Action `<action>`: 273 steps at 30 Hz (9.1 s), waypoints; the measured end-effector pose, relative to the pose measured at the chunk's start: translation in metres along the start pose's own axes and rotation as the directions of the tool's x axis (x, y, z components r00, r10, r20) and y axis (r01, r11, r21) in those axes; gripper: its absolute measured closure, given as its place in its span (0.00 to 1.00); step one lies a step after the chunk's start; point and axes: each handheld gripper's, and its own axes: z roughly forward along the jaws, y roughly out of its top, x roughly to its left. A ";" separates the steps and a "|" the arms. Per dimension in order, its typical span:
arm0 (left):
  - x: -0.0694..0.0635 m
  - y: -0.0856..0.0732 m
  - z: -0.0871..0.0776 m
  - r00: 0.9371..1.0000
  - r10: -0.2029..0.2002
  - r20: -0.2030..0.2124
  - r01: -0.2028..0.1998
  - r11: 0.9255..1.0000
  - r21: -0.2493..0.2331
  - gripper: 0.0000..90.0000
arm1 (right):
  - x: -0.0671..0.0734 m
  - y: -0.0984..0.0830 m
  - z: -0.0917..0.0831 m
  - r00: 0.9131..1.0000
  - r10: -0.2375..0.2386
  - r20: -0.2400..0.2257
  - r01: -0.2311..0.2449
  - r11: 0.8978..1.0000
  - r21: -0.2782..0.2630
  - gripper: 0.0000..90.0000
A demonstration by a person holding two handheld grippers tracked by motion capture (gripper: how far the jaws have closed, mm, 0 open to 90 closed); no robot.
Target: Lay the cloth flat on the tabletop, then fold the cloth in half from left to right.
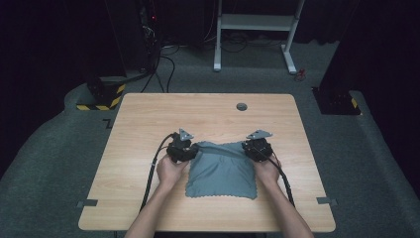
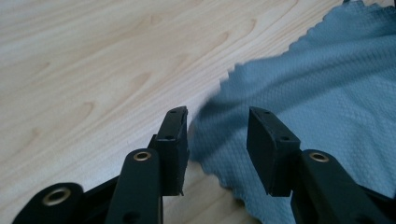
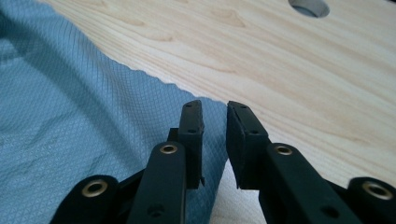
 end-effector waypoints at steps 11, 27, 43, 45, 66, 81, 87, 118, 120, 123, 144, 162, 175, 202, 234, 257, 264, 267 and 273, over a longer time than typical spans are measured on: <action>0.003 0.004 0.018 0.999 -0.039 -0.002 0.039 0.999 0.019 0.63 | -0.008 -0.005 0.019 0.999 0.045 -0.021 -0.043 0.996 0.078 0.96; 0.016 0.008 0.032 0.991 -0.031 -0.132 0.042 0.996 0.081 0.59 | -0.019 0.003 0.025 0.995 0.033 0.098 -0.040 0.997 0.069 0.94; 0.005 -0.007 0.020 0.994 0.069 -0.090 -0.064 0.996 0.054 0.56 | -0.009 -0.025 0.004 0.999 -0.009 -0.052 0.010 1.000 0.024 0.81; 0.009 -0.005 0.021 0.990 0.087 -0.109 -0.081 0.995 0.063 0.56 | -0.017 -0.028 0.003 0.996 0.025 -0.082 -0.024 1.000 0.016 0.80; -0.029 -0.046 -0.013 0.993 0.099 0.062 -0.099 0.995 -0.006 0.49 | 0.032 -0.069 -0.044 0.976 -0.108 -0.188 0.103 0.994 -0.036 0.67; -0.021 -0.058 -0.015 0.997 0.039 0.072 -0.035 0.998 -0.055 0.43 | 0.029 -0.081 -0.055 0.978 -0.078 -0.193 0.073 0.997 -0.034 0.62; -0.021 -0.058 -0.016 0.996 0.049 0.070 -0.045 0.998 -0.051 0.41 | 0.029 -0.081 -0.055 0.978 -0.073 -0.195 0.068 0.997 -0.033 0.62; 0.011 -0.008 0.025 0.999 -0.044 -0.011 0.044 0.999 0.026 0.52 | 0.106 -0.046 -0.043 0.930 -0.208 -0.303 0.191 0.978 -0.085 0.84; 0.013 -0.003 0.029 0.999 -0.046 -0.019 0.047 0.998 0.041 0.52 | 0.113 -0.043 -0.040 0.922 -0.212 -0.323 0.191 0.977 -0.097 0.84; 0.017 0.002 0.033 0.998 -0.055 -0.037 0.057 0.998 0.041 0.52 | 0.128 -0.037 -0.034 0.906 -0.224 -0.358 0.200 0.974 -0.102 0.84; 0.030 0.019 0.048 0.989 -0.117 -0.092 0.124 0.990 0.074 0.46 | 0.204 -0.025 -0.023 0.822 -0.356 -0.444 0.346 0.932 -0.107 0.73; 0.027 0.022 0.054 0.992 -0.108 -0.062 0.110 0.994 0.024 0.80 | 0.206 -0.027 -0.026 0.833 -0.364 -0.416 0.352 0.930 -0.107 0.91; 0.033 0.026 0.053 0.988 -0.155 0.007 0.154 0.987 0.039 0.99 | 0.206 -0.028 -0.027 0.845 -0.379 -0.378 0.363 0.925 -0.115 1.00; 0.060 0.034 0.008 0.990 -0.137 0.023 0.137 0.990 -0.012 0.99 | 0.218 -0.002 -0.046 0.817 -0.386 -0.429 0.315 0.921 -0.229 1.00; -0.029 0.079 0.057 0.994 0.004 0.108 -0.006 1.000 0.022 0.99 | 0.137 -0.073 -0.082 0.912 -0.235 -0.338 0.178 0.966 -0.189 1.00; -0.058 0.092 0.075 0.994 -0.003 0.113 0.001 1.000 0.018 0.99 | 0.106 -0.101 -0.095 0.952 -0.173 -0.254 0.139 0.980 -0.145 1.00; -0.067 0.095 0.081 0.994 0.015 0.109 -0.017 1.000 0.016 0.99 | 0.098 -0.106 -0.097 0.959 -0.151 -0.238 0.122 0.983 -0.134 1.00; -0.070 0.095 0.085 0.993 0.018 0.114 -0.020 1.000 0.019 0.99 | 0.098 -0.107 -0.098 0.961 -0.155 -0.227 0.129 0.984 -0.124 1.00; -0.078 0.097 0.090 0.992 0.028 0.123 -0.029 0.999 0.012 0.99 | 0.095 -0.110 -0.100 0.965 -0.152 -0.214 0.131 0.985 -0.108 1.00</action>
